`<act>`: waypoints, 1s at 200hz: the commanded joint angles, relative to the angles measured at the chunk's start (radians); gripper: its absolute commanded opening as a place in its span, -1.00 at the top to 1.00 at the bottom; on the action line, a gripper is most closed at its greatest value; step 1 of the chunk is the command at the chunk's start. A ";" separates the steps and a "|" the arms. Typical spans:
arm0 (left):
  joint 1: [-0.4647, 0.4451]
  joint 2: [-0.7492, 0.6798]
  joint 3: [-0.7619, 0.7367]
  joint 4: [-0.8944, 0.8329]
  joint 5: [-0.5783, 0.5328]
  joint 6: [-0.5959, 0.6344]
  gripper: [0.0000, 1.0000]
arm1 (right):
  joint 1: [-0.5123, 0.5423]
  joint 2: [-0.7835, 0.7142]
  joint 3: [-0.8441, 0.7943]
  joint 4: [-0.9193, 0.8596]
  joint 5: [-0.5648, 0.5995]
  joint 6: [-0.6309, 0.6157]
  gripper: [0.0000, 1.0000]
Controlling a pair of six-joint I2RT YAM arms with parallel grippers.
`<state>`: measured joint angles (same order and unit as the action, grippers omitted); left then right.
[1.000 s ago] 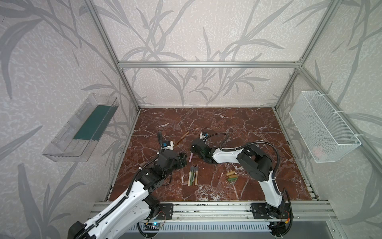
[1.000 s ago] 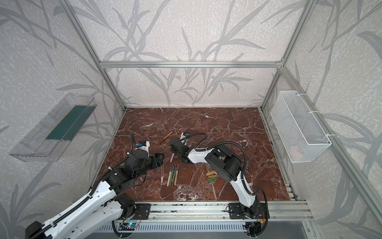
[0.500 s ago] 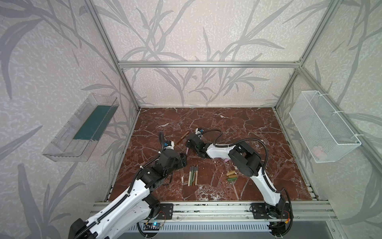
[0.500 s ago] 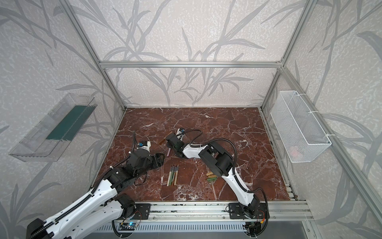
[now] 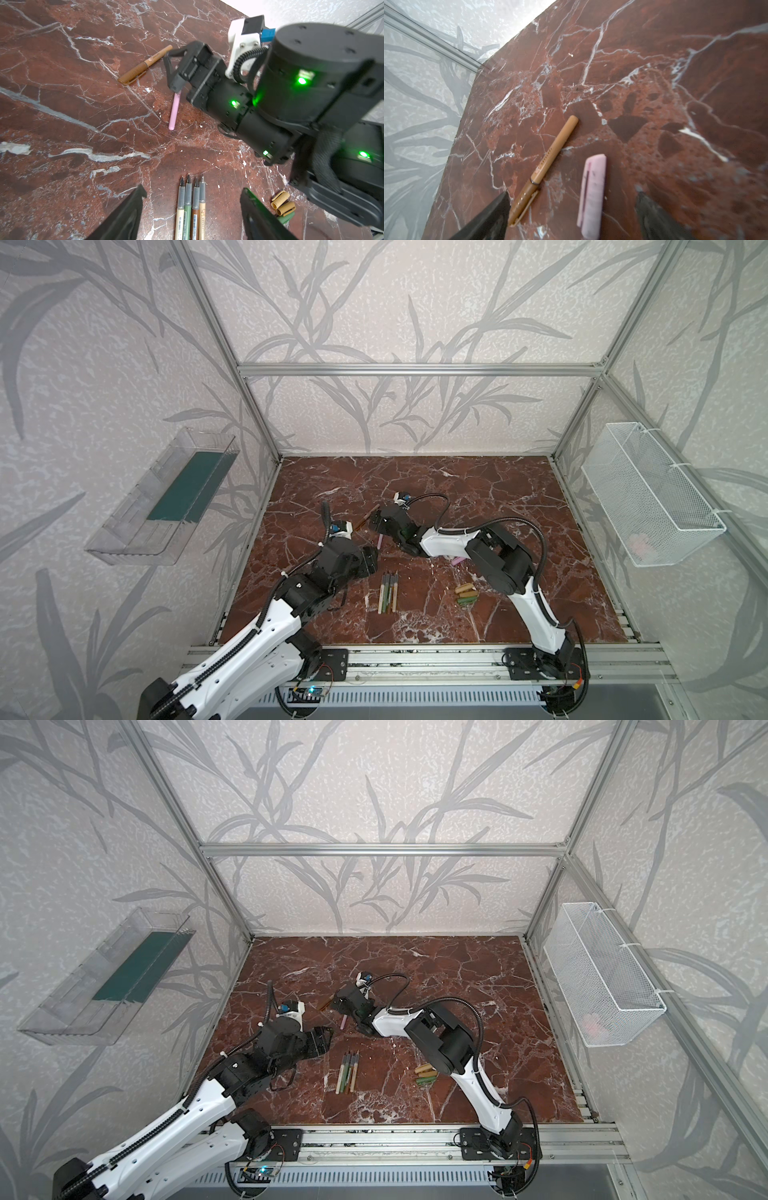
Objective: Insert the pens into the pen caps
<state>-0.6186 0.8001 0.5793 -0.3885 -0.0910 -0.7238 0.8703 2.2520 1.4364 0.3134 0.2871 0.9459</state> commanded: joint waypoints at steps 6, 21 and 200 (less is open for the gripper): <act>0.002 0.035 0.006 0.018 0.074 0.022 -0.46 | -0.004 -0.170 -0.161 0.015 0.015 -0.077 -0.89; 0.000 0.069 -0.015 0.035 0.153 0.012 -0.36 | -0.005 -0.292 -0.271 0.034 0.043 -0.103 -0.91; -0.200 0.386 -0.114 0.074 0.007 -0.086 0.62 | -0.002 -1.023 -0.903 0.002 0.205 -0.149 -0.11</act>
<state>-0.8070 1.1694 0.4374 -0.2848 -0.0109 -0.7921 0.8703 1.2716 0.5507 0.3218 0.4583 0.7956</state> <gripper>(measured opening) 0.209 0.555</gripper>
